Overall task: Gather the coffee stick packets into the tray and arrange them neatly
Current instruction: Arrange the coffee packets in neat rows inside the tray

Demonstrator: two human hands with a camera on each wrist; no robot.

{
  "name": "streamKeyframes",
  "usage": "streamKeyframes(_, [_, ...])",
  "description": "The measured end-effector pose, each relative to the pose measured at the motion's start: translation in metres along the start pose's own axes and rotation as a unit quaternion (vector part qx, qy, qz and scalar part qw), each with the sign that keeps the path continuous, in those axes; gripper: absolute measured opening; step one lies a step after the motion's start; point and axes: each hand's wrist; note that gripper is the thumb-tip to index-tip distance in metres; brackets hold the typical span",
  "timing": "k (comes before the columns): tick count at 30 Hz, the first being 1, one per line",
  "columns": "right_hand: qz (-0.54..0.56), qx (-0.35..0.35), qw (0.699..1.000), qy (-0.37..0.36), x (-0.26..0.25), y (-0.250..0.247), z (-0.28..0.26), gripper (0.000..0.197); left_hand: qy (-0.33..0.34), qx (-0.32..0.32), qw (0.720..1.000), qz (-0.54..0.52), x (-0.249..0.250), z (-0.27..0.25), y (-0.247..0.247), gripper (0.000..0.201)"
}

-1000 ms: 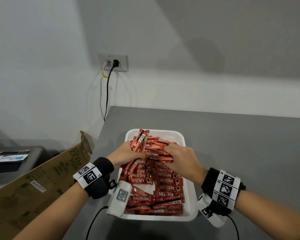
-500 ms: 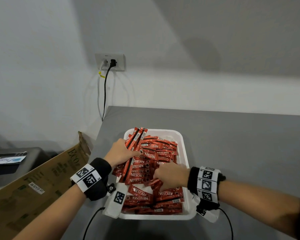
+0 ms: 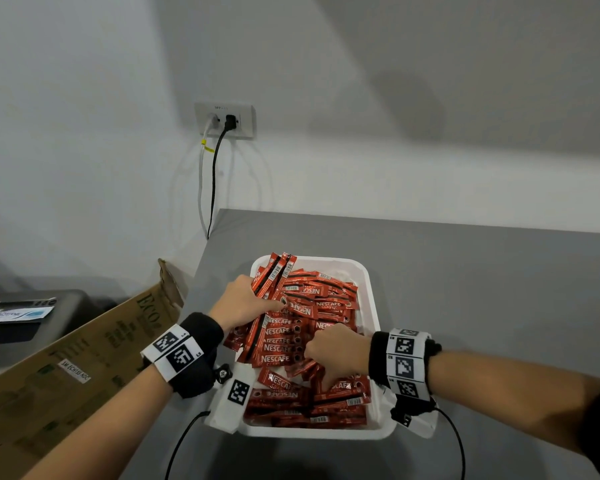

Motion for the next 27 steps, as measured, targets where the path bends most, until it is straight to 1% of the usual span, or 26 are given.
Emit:
streamKeyframes(4, [-0.006, 0.002, 1.0, 0.002, 0.002, 0.001, 0.0, 0.048, 0.004, 0.002, 1.0, 0.003, 0.001, 0.0, -0.001, 0.017])
streamKeyframes(6, [0.016, 0.001, 1.0, 0.008, 0.004, -0.001, 0.0, 0.045, 0.007, 0.002, 1.0, 0.006, 0.001, 0.0, -0.001, 0.017])
streamKeyframes(8, [0.079, 0.014, 0.997, 0.022, 0.006, -0.004, 0.002, 0.038, 0.011, 0.01, 1.0, 0.01, 0.002, 0.0, -0.003, 0.016])
streamKeyframes(10, [0.155, 0.047, 0.986, 0.032, 0.003, -0.008, 0.007, 0.027, 0.01, 0.024, 0.999, 0.02, 0.001, 0.001, -0.005, 0.014])
streamKeyframes(11, [0.164, 0.057, 0.984, 0.031, -0.001, -0.01, 0.008, 0.022, 0.009, 0.031, 0.999, 0.025, 0.001, 0.002, -0.006, 0.015])
streamKeyframes(12, [0.158, 0.051, 0.986, 0.027, -0.007, -0.011, 0.011, 0.018, 0.009, 0.036, 0.999, 0.029, 0.002, 0.002, -0.006, 0.016])
streamKeyframes(14, [0.149, 0.016, 0.989, 0.012, -0.021, -0.01, 0.015, 0.016, 0.01, 0.043, 0.998, 0.038, 0.003, 0.003, -0.008, 0.018])
streamKeyframes(16, [0.135, 0.009, 0.991, 0.006, -0.031, -0.01, 0.019, 0.014, 0.012, 0.048, 0.998, 0.042, 0.004, 0.003, -0.009, 0.019])
streamKeyframes(19, [0.107, 0.013, 0.994, 0.0, -0.037, -0.013, 0.023, 0.016, 0.012, 0.05, 0.997, 0.05, 0.003, 0.001, -0.011, 0.02])
streamKeyframes(21, [0.1, -0.012, 0.995, 0.001, -0.039, -0.014, 0.027, 0.018, 0.011, 0.05, 0.998, 0.048, 0.002, 0.0, -0.012, 0.017])
streamKeyframes(22, [0.108, -0.022, 0.994, -0.002, -0.039, -0.014, 0.028, 0.021, 0.011, 0.048, 0.998, 0.045, 0.002, 0.0, -0.012, 0.016])
streamKeyframes(23, [0.118, -0.032, 0.992, 0.0, -0.039, -0.014, 0.029, 0.02, 0.01, 0.047, 0.998, 0.041, 0.002, -0.001, -0.013, 0.017])
streamKeyframes(24, [0.129, -0.034, 0.991, 0.001, -0.039, -0.014, 0.029, 0.013, 0.008, 0.047, 0.998, 0.037, 0.003, -0.001, -0.013, 0.017])
streamKeyframes(25, [0.147, -0.032, 0.989, 0.002, -0.039, -0.014, 0.03, 0.014, 0.007, 0.048, 0.998, 0.034, 0.003, -0.002, -0.013, 0.019])
streamKeyframes(27, [0.18, -0.015, 0.984, 0.005, -0.039, -0.016, 0.031, 0.031, 0.008, 0.05, 0.998, 0.035, 0.003, -0.002, -0.013, 0.02])
Point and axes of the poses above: each hand's wrist, its own z-axis towards the middle knuckle, its own y-axis out of the palm, x = y × z, and after that the axes turned 12 degrees about y, right-handed
